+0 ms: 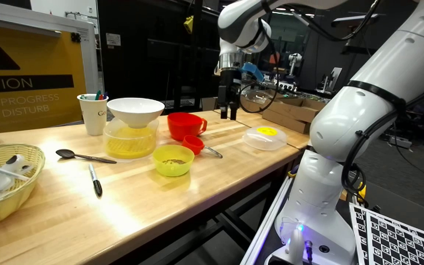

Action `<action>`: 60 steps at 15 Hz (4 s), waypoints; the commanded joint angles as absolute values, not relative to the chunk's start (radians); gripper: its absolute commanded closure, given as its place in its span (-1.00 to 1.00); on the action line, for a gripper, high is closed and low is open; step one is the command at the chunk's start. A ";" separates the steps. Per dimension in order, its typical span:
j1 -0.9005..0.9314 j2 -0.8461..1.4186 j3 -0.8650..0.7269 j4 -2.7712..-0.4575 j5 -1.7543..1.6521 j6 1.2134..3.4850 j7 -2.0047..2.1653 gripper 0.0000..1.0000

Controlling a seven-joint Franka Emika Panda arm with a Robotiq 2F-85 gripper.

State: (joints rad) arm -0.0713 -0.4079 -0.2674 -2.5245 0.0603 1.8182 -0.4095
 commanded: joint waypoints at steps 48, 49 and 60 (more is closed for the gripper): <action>-0.090 -0.534 -0.059 -2.774 0.071 2.183 0.026 -1.00; -0.091 -0.532 -0.066 -2.774 0.060 2.175 0.006 -1.00; -0.077 -0.515 -0.121 -2.774 -0.053 2.174 -0.232 -1.00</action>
State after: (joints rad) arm -0.0882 -0.5101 -0.1077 -2.7754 -0.0185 2.1873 -0.1529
